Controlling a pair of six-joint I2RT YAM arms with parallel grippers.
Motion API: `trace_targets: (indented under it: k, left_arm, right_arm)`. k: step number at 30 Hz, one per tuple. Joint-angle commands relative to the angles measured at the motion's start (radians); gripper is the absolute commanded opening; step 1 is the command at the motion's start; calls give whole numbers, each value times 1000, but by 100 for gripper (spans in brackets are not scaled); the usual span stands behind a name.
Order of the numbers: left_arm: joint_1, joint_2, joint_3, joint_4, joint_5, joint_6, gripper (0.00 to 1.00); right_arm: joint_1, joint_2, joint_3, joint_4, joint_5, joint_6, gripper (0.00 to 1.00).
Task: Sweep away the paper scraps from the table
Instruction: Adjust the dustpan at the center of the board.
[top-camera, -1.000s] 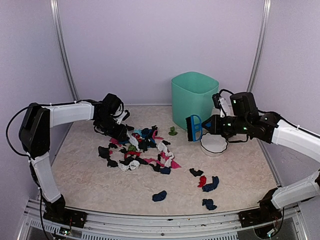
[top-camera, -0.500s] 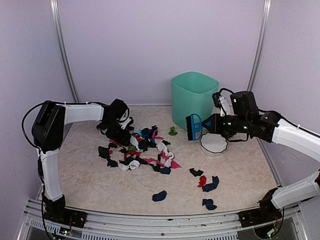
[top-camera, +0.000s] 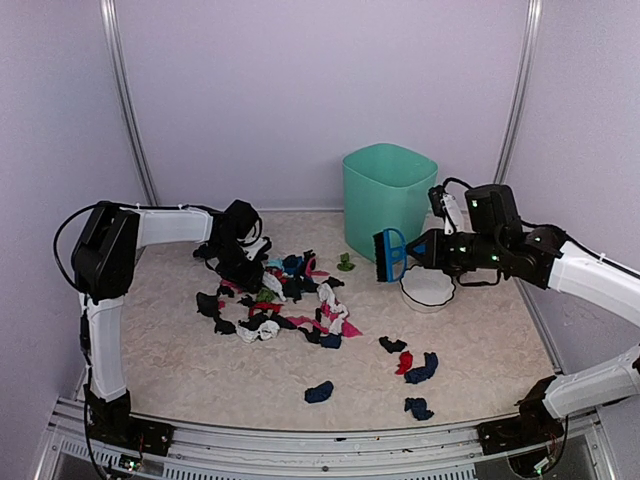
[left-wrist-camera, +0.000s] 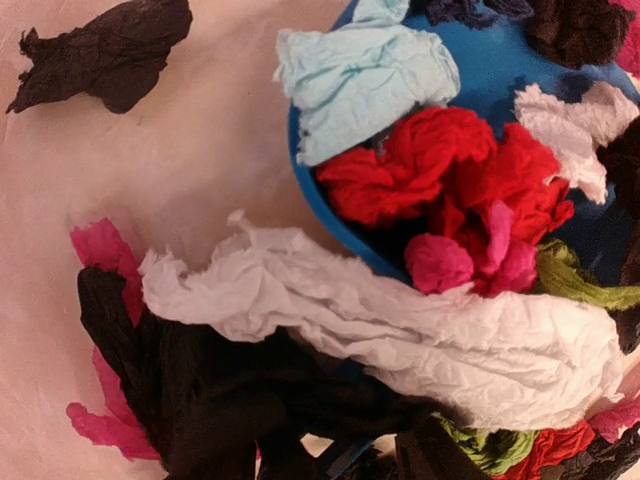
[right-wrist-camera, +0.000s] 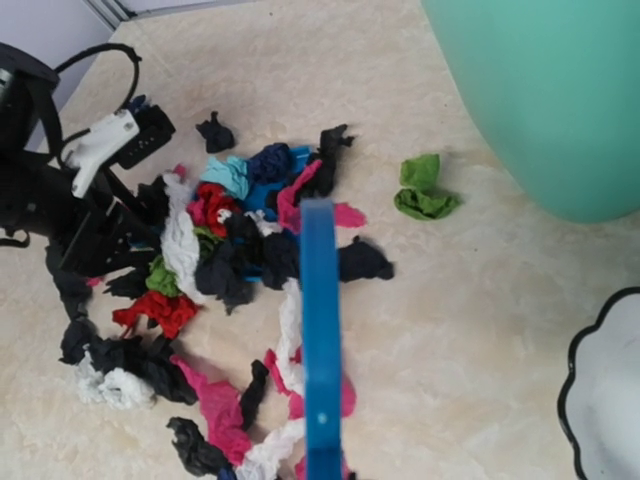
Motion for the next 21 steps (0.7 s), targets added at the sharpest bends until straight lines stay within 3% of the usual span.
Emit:
trace_targets:
  k: [1,7,11,14,18,21]
  left_arm:
    - [-25,-1,5,-6,50,-3,41]
    - [-72,-3,-39,1,58,-26,41]
    - [-93,-16,-68,21,65,-51,60]
    - [-102,-29,-82,41,70,-67,65]
    - [-115,-52,-95,63,82,-80,65]
    - [-117,-66,-107,80,111,-89,51]
  right_arm:
    - [-10,-45,-28,26,0,15,0]
    - [-10,-72,-54,36,-6,24,0]
    - [-10,-90,-70,41,-9,26,0]
    - [-9,-106,-83,44,-14,29,0]
    - [-10,-131,-103,45,-16,37,0]
    - [-10,-147,-109,36,-13,37,0]
